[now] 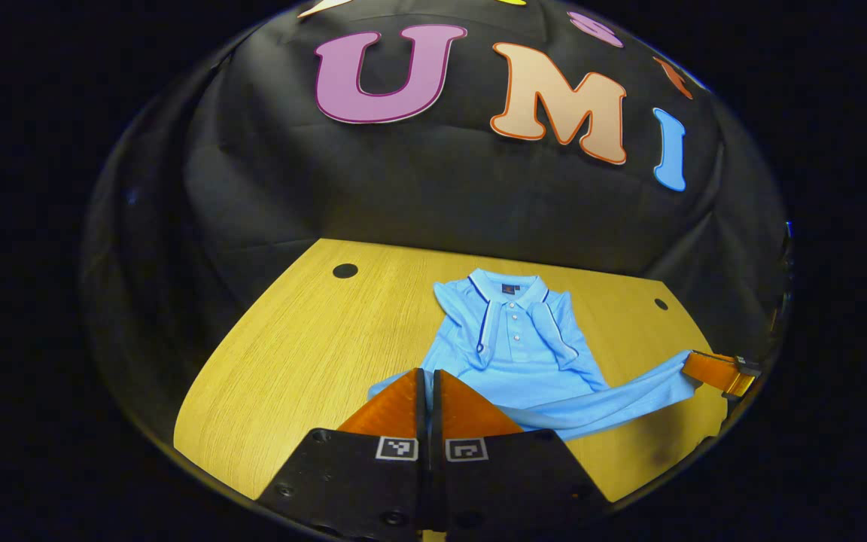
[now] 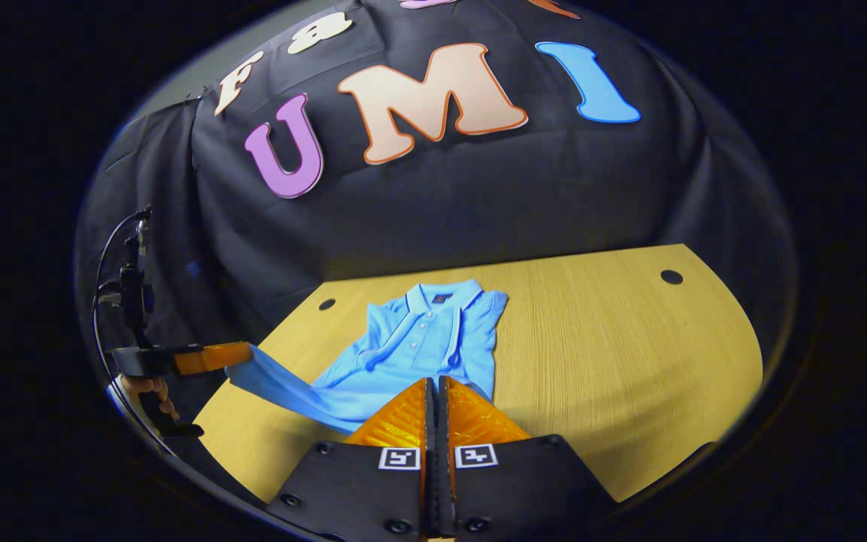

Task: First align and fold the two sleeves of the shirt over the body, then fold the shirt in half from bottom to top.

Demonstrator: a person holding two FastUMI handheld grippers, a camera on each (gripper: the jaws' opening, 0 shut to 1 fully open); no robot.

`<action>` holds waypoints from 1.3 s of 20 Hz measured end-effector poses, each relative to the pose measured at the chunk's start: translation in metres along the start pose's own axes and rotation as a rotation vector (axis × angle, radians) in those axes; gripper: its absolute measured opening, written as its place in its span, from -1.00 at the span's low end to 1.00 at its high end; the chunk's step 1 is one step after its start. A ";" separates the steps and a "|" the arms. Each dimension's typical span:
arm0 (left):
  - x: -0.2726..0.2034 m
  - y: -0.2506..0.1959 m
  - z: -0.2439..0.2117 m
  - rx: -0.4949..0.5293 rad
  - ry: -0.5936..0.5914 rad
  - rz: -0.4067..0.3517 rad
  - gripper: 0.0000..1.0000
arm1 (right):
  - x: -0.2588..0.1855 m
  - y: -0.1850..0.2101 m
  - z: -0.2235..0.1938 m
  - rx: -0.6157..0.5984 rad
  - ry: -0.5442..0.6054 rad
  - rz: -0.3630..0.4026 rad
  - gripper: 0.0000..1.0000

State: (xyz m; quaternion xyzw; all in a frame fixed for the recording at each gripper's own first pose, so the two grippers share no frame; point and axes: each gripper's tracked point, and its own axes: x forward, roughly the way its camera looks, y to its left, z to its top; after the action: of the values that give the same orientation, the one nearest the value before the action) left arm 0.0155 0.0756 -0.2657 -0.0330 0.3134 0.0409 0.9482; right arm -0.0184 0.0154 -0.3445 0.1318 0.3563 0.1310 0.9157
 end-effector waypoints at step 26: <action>0.179 -0.012 0.128 0.063 -0.178 -0.201 0.92 | 0.137 -0.034 0.126 -0.090 -0.277 -0.344 0.97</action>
State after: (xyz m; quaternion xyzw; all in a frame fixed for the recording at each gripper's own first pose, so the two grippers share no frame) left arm 0.2354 0.0851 -0.2698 -0.0309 0.2244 -0.0614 0.9721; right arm 0.1705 0.0104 -0.3511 0.0447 0.2383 -0.0303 0.9697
